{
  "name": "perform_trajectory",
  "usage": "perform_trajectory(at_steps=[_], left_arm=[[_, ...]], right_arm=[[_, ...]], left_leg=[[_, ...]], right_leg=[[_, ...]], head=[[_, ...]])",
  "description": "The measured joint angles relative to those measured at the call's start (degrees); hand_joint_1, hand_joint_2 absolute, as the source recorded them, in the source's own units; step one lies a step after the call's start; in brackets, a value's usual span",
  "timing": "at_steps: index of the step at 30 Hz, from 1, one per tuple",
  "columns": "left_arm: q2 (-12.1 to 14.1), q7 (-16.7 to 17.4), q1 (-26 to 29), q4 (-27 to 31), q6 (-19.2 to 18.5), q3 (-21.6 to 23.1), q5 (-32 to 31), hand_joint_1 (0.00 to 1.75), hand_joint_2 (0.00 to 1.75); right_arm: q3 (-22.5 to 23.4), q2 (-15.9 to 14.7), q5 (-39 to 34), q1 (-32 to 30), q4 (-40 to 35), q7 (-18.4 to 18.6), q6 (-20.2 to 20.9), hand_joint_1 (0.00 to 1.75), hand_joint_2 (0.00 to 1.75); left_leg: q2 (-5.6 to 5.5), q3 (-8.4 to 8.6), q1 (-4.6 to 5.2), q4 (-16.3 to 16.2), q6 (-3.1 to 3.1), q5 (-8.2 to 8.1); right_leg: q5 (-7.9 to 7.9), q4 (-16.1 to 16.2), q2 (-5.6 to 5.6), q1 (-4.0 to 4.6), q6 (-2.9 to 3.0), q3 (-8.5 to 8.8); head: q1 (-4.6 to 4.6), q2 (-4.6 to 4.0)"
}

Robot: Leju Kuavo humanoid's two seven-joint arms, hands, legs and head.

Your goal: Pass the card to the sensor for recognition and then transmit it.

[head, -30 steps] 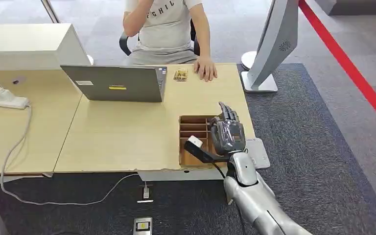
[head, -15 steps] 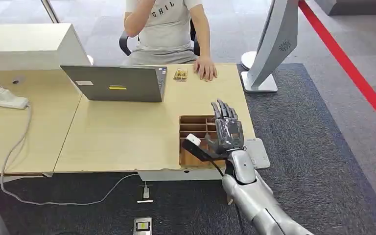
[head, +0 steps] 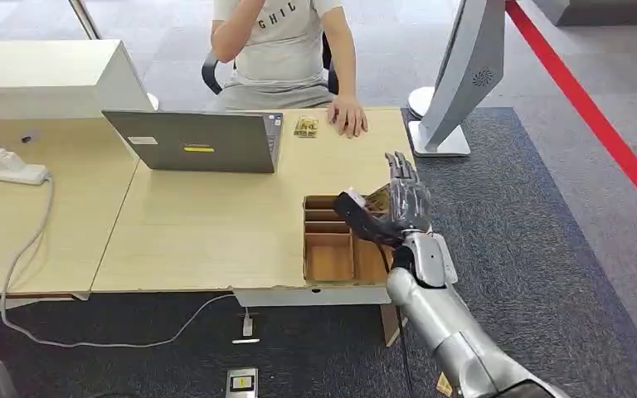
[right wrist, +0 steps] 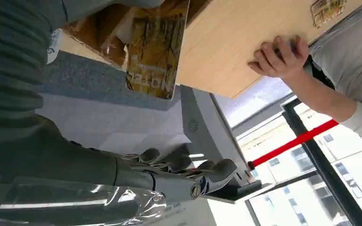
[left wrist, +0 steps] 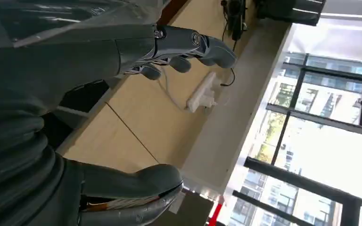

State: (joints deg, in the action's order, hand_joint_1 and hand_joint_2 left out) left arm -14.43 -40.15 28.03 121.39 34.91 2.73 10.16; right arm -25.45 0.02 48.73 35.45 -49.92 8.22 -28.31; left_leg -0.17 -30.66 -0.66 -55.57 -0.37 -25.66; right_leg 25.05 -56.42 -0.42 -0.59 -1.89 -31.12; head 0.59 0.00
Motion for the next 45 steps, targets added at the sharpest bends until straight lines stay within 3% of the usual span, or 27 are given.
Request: perform_trajectory(at_steps=[6,19,37,39,40,41,45], left_arm=[[0.02,0.00,0.00,0.00,0.15,0.02,0.55,0.00,1.75],[0.04,0.00,-0.04,0.00,0.02,0.00,0.02,0.00,1.75],[1.09,0.00,-0.03,0.00,3.63,0.98,0.00,0.00,1.75],[1.20,0.00,-0.04,0.00,3.69,1.18,0.37,0.00,1.75],[1.09,0.00,-0.04,0.00,3.69,1.20,0.27,0.00,1.75],[0.87,0.00,-0.05,0.00,3.69,1.29,-0.35,0.00,1.75],[0.13,0.00,-0.08,0.00,4.22,1.94,-1.79,0.00,1.75]], right_arm=[[1.19,-0.35,-3.13,2.23,0.35,-0.20,2.01,0.00,1.75],[1.01,-0.37,-3.96,2.82,2.43,0.48,1.93,0.00,1.75],[0.86,-1.73,-2.76,2.72,5.14,2.82,3.59,0.02,1.75],[0.86,-2.03,-2.76,2.69,5.33,3.15,3.50,0.21,1.75],[0.86,-2.23,-2.76,2.71,5.51,3.15,3.43,0.45,1.75],[0.86,-2.38,-2.83,2.71,5.64,3.15,3.37,1.47,1.75],[0.86,-2.78,-2.85,2.71,6.29,2.60,3.24,1.66,1.75]], left_leg=[[0.00,0.00,0.00,0.00,0.00,0.00],[0.00,-0.01,0.00,0.00,0.00,0.00],[0.00,0.00,0.00,0.00,0.00,0.00],[0.00,-0.01,0.00,0.00,0.00,0.00],[0.00,-0.01,0.00,0.00,0.00,0.00],[0.00,-0.01,0.00,0.00,0.00,-0.01],[0.00,-0.01,0.00,0.00,0.00,-0.01]], right_leg=[[0.00,0.00,0.00,0.00,0.00,-0.01],[0.00,0.00,0.00,0.00,0.00,0.00],[0.00,0.00,0.00,0.00,0.00,-0.02],[0.00,0.00,0.00,0.00,0.00,-0.02],[0.00,0.00,0.00,0.00,0.00,-0.02],[0.00,0.00,0.00,0.00,0.00,-0.02],[0.00,0.00,0.00,0.00,0.00,-0.01]], head=[[-0.02,0.00],[0.00,0.00],[0.00,0.00],[0.00,0.00],[-0.02,0.00],[0.00,0.00],[0.00,0.00]])
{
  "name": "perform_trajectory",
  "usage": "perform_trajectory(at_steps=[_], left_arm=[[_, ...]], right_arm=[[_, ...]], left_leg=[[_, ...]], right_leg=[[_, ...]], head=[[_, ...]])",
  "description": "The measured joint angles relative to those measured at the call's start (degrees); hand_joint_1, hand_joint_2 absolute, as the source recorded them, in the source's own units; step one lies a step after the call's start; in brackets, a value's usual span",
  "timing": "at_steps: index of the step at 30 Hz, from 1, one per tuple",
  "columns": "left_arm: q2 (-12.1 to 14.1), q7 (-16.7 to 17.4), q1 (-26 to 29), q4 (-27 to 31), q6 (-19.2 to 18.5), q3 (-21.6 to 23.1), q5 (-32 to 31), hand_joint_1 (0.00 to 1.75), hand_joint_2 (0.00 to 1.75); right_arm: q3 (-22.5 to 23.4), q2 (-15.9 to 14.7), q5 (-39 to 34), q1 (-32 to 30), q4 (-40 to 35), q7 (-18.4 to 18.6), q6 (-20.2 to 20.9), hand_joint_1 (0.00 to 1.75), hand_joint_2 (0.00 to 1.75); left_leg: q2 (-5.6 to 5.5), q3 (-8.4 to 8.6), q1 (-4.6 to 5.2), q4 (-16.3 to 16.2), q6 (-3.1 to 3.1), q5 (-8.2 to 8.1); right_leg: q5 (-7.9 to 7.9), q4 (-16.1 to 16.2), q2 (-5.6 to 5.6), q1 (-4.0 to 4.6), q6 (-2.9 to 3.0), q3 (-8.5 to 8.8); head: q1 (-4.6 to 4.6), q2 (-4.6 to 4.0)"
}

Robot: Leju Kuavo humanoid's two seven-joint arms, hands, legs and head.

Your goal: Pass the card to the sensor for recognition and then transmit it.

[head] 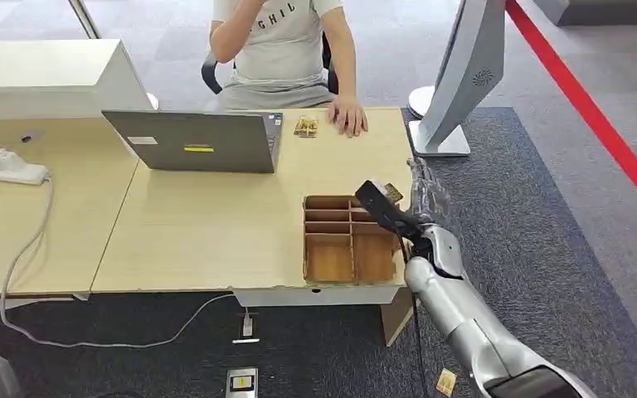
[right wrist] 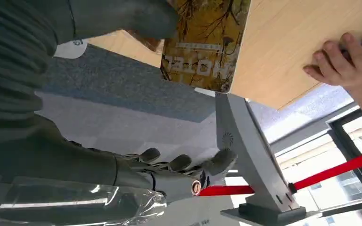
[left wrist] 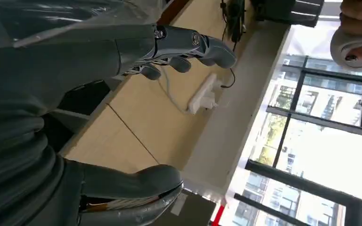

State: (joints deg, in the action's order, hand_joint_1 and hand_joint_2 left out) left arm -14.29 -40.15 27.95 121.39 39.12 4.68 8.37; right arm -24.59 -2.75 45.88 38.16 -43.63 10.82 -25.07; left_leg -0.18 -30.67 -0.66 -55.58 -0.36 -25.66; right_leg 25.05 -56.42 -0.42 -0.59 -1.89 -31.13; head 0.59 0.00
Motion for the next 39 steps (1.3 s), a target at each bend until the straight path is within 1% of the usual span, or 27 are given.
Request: perform_trajectory(at_steps=[1,2,5,6,7,8,14,15,16,17,22,23,24,25,27,28,39], left_arm=[[-0.04,0.00,0.01,0.00,0.07,0.04,-0.04,0.00,1.75],[-0.17,0.00,0.01,0.00,0.15,0.22,-0.02,0.00,1.75],[-0.41,0.00,0.02,0.00,0.33,0.37,-0.19,0.00,1.75],[-0.44,0.00,0.02,-0.02,0.33,0.39,-0.28,0.00,1.75],[-0.46,0.00,0.04,-0.04,0.33,0.46,-0.33,0.00,1.75],[-0.48,0.00,0.04,-0.07,0.33,0.55,-0.37,0.00,1.75],[-0.61,0.00,0.05,-0.17,0.33,1.27,-0.70,0.00,1.75],[-0.61,0.00,0.05,-0.17,0.33,1.31,-0.72,0.00,1.75],[-0.61,0.00,0.05,-0.17,0.33,1.31,-0.76,0.00,1.75],[-0.63,0.00,0.06,-0.17,0.33,1.33,-0.76,0.00,1.75],[-0.72,0.00,0.07,-0.17,0.33,1.40,-0.85,0.00,1.75],[-0.70,0.00,0.07,-0.17,0.33,1.42,-0.85,0.00,1.75],[-0.72,0.00,0.07,-0.20,0.33,1.46,-0.85,0.00,1.75],[-0.70,0.00,0.07,-0.20,0.33,1.46,-0.85,0.00,1.75],[-0.70,0.00,0.08,-0.24,0.33,1.57,-0.85,0.00,1.75],[-0.72,0.00,0.07,-0.26,0.33,1.60,-0.85,0.00,1.75],[-0.72,0.00,0.07,-0.48,0.33,1.62,-0.33,0.00,1.75]], right_arm=[[0.00,0.00,0.07,0.00,0.07,-0.11,-0.04,1.68,1.75],[0.00,0.02,0.13,0.01,0.16,-0.35,-0.13,1.64,1.75],[0.00,0.15,0.35,0.10,0.57,-0.70,-0.24,1.66,1.75],[0.00,0.17,0.37,0.10,0.68,-0.83,-0.24,1.62,1.75],[0.00,0.26,0.37,0.12,0.81,-0.98,-0.24,1.62,1.75],[0.00,0.33,0.37,0.15,0.92,-1.10,-0.24,1.57,1.75],[0.00,0.87,0.02,0.33,1.44,-2.40,-0.04,1.57,1.75],[0.00,0.98,-0.04,0.34,1.47,-2.58,-0.02,1.54,1.75],[0.00,1.09,-0.09,0.37,1.49,-2.71,0.06,1.54,1.75],[0.00,1.14,-0.11,0.42,1.51,-2.84,0.15,1.47,1.75],[0.00,1.51,-0.26,0.69,1.86,-3.13,0.28,1.47,1.75],[0.00,1.59,-0.28,0.82,2.01,-3.22,0.31,0.93,1.75],[0.00,1.66,-0.28,0.88,2.10,-3.26,0.31,0.86,1.75],[0.00,1.70,-0.28,0.94,2.19,-3.28,0.31,0.82,1.75],[0.00,1.79,-0.33,1.09,2.43,-3.37,0.31,0.33,1.75],[0.00,1.83,-0.46,1.17,2.56,-3.50,0.31,0.00,1.75],[0.00,1.55,-1.14,1.24,2.84,-3.63,-0.33,0.00,1.75]], left_leg=[[0.00,0.00,0.00,0.00,0.00,0.00],[0.00,0.00,0.00,0.00,0.00,0.00],[0.00,0.00,-0.01,0.00,0.00,0.00],[0.00,-0.01,-0.01,0.00,0.00,0.00],[0.00,0.00,-0.01,0.00,0.00,0.00],[0.00,0.00,-0.01,0.01,0.00,0.00],[0.00,0.00,-0.01,0.00,0.00,0.00],[0.00,0.00,-0.01,0.00,0.00,0.00],[0.00,0.00,-0.01,0.00,0.00,0.00],[0.00,0.00,-0.01,0.00,0.00,0.00],[0.00,0.00,-0.01,0.00,0.00,0.00],[0.00,0.00,-0.01,0.00,0.00,0.00],[0.00,0.00,-0.01,0.00,0.00,0.00],[0.00,0.01,-0.01,0.00,0.00,0.00],[0.00,0.01,-0.01,0.00,0.00,0.00],[0.00,0.01,-0.01,0.00,0.00,0.00],[0.00,0.00,-0.01,0.00,0.00,0.00]], right_leg=[[0.00,0.00,0.00,0.00,0.00,0.00],[0.00,0.00,0.00,0.00,0.00,0.00],[0.00,0.00,0.00,0.01,0.00,0.00],[0.00,0.00,0.00,0.01,0.00,0.00],[0.00,0.00,0.00,0.01,0.00,0.00],[0.00,-0.01,0.00,0.01,0.00,0.00],[0.00,-0.01,0.00,0.01,0.00,0.01],[0.00,-0.01,0.00,0.01,0.00,0.01],[0.00,-0.01,0.00,0.01,0.00,0.01],[0.00,-0.01,0.00,0.00,0.00,0.01],[0.00,-0.01,0.00,0.01,0.00,0.01],[0.00,-0.01,0.00,0.01,0.00,0.01],[0.00,-0.01,0.00,0.01,0.00,0.01],[0.00,-0.01,0.00,0.01,0.00,0.01],[0.00,-0.01,0.00,0.01,0.00,0.01],[0.00,-0.01,0.00,0.01,0.00,0.01],[0.00,-0.01,0.00,0.00,0.00,0.01]], head=[[0.00,0.00],[0.00,0.00],[-0.02,0.00],[-0.02,0.00],[0.00,0.00],[-0.02,0.00],[-0.02,0.00],[-0.02,0.00],[-0.02,0.00],[0.00,0.00],[0.00,0.00],[-0.02,0.00],[-0.02,0.00],[-0.02,0.00],[-0.02,0.00],[0.00,0.00],[0.00,0.00]])
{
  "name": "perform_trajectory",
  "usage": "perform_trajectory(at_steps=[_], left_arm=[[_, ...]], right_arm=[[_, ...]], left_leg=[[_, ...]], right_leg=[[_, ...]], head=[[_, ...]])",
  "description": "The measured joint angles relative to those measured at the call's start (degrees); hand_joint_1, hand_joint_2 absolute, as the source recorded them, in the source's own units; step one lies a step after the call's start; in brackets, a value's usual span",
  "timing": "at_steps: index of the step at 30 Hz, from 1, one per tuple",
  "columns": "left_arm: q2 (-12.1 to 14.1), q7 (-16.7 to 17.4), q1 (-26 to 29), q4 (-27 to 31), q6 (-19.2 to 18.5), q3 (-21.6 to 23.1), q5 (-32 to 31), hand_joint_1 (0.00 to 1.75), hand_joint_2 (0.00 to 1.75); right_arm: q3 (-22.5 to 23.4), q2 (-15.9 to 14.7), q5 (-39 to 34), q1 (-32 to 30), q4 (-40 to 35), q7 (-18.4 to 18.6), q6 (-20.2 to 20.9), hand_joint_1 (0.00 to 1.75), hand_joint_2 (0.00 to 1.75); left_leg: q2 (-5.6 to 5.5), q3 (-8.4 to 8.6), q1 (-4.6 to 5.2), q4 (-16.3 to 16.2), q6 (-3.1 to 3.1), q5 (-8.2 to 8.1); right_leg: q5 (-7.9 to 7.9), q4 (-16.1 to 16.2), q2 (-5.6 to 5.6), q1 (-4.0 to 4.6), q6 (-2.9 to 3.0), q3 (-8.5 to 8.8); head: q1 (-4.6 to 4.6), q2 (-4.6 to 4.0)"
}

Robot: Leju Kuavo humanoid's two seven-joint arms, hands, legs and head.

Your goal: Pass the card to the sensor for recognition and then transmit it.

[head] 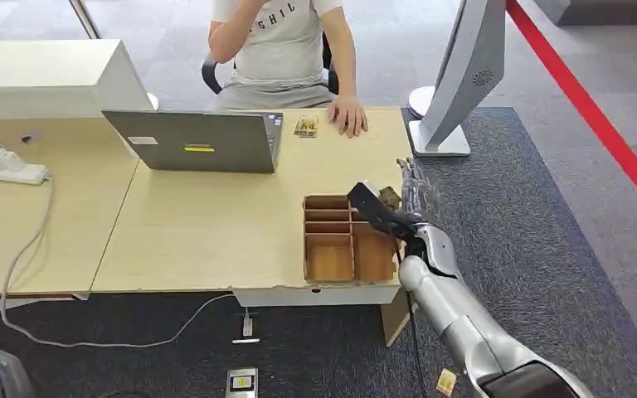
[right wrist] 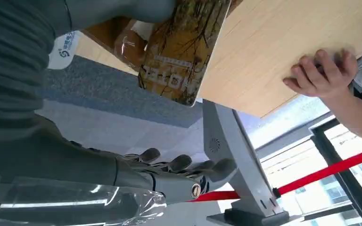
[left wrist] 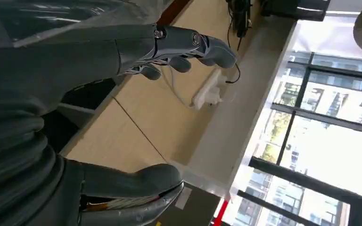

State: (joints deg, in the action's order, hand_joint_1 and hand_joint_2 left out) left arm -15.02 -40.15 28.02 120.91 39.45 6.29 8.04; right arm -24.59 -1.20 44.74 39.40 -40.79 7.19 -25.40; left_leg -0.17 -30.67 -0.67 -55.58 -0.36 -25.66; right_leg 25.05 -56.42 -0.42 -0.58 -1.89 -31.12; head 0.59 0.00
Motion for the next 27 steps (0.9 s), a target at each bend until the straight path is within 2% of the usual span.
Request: perform_trajectory(at_steps=[7,11,12,13,14,15,27], left_arm=[[0.00,0.00,-0.01,0.00,0.02,0.00,0.17,0.00,1.75],[0.00,0.00,-0.01,0.00,0.02,0.00,0.18,0.00,1.75],[0.00,0.00,-0.01,0.00,0.02,0.00,0.17,0.00,1.75],[0.00,0.00,0.00,0.00,0.02,0.00,0.15,0.00,1.75],[0.00,0.00,0.00,0.00,0.02,0.00,0.13,0.00,1.75],[0.00,0.00,0.00,0.00,0.02,0.00,0.07,0.00,1.75],[0.00,0.00,0.02,-0.15,0.02,0.00,-0.15,0.00,1.75]], right_arm=[[0.00,-0.31,-0.09,0.19,0.00,0.00,-0.02,0.00,1.75],[0.00,-0.41,-0.09,0.18,0.00,0.00,-0.02,0.07,1.75],[0.00,-0.44,-0.11,0.18,0.00,0.00,0.02,0.24,1.75],[0.00,-0.44,-0.15,0.18,0.00,0.00,0.02,0.54,1.75],[0.00,-0.44,-0.15,0.17,0.00,0.00,0.09,1.54,1.75],[0.00,-0.44,-0.15,0.15,0.00,0.00,0.13,1.75,1.75],[0.00,-0.37,-0.07,0.16,0.02,-0.41,-0.13,1.75,1.75]], left_leg=[[0.00,0.02,0.00,0.00,0.00,0.00],[0.00,0.03,0.00,0.00,0.00,0.00],[0.00,0.03,0.00,0.00,0.00,0.00],[0.00,0.02,0.00,0.00,0.00,0.00],[0.00,0.02,0.00,0.00,0.00,0.00],[0.00,0.02,0.00,0.00,0.00,0.00],[0.00,0.01,0.00,0.00,0.00,0.00]], right_leg=[[0.00,0.00,0.00,0.00,0.00,0.01],[0.00,0.00,0.00,0.00,0.00,0.01],[0.00,0.00,0.00,0.00,0.00,0.02],[0.00,0.00,0.00,0.00,0.00,0.02],[0.00,0.00,0.00,0.00,0.00,0.02],[0.00,0.00,0.00,0.00,0.00,0.01],[0.00,-0.01,0.00,0.00,0.00,0.01]], head=[[0.00,0.00],[0.00,0.00],[-0.02,0.00],[0.00,0.00],[-0.02,0.00],[0.00,0.00],[-0.02,0.00]])
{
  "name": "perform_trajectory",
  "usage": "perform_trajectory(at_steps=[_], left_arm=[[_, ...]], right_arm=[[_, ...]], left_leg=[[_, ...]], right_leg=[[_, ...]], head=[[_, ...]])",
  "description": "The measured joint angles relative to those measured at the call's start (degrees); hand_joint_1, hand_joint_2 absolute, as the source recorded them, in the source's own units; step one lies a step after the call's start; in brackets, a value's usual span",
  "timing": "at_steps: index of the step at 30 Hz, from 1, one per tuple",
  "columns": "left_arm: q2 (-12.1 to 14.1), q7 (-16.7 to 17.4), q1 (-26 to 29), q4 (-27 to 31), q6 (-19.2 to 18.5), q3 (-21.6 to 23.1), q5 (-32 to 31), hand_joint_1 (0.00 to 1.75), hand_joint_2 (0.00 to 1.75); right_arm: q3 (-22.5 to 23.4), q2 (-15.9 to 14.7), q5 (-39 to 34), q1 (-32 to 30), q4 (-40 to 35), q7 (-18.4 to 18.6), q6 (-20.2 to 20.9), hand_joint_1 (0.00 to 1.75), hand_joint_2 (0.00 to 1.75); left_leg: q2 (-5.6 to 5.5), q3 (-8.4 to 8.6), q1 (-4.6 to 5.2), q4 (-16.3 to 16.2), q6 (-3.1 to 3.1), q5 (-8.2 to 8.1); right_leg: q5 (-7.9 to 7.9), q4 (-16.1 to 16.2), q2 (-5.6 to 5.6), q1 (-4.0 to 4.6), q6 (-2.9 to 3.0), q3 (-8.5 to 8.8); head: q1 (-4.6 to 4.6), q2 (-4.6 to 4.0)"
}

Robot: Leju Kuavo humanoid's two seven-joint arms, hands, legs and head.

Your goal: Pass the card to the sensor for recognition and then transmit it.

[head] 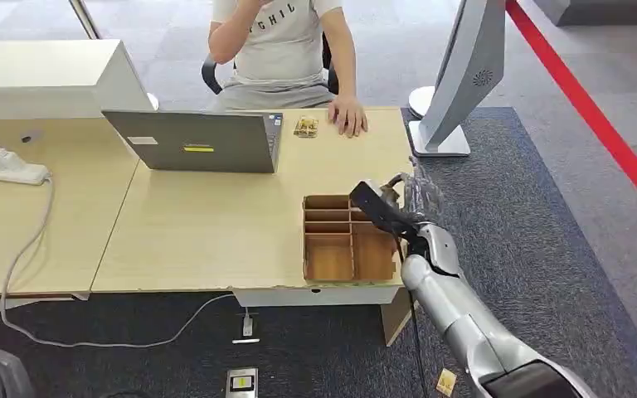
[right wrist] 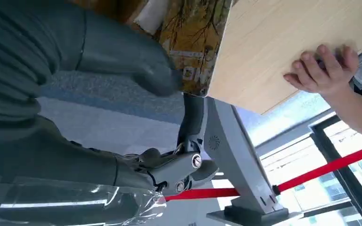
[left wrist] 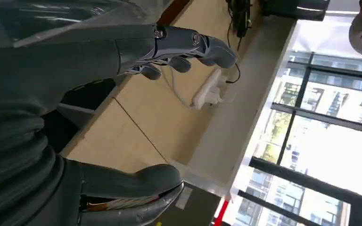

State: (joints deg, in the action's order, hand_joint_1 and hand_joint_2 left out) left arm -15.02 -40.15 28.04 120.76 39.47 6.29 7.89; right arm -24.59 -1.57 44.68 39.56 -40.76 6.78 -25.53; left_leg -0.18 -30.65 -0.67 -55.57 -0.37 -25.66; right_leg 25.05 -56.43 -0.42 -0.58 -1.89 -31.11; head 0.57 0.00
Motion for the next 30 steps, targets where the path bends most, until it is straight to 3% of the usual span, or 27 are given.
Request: perform_trajectory(at_steps=[30], left_arm=[[-0.33,0.00,0.02,-0.46,0.00,-0.02,0.87,0.00,1.75]], right_arm=[[-0.02,1.09,0.72,0.07,1.11,-1.25,-2.25,1.75,1.75]], left_leg=[[0.00,0.00,0.00,0.00,0.00,0.00]], right_leg=[[0.00,-0.01,0.00,0.00,0.00,0.01]], head=[[0.00,0.00]])
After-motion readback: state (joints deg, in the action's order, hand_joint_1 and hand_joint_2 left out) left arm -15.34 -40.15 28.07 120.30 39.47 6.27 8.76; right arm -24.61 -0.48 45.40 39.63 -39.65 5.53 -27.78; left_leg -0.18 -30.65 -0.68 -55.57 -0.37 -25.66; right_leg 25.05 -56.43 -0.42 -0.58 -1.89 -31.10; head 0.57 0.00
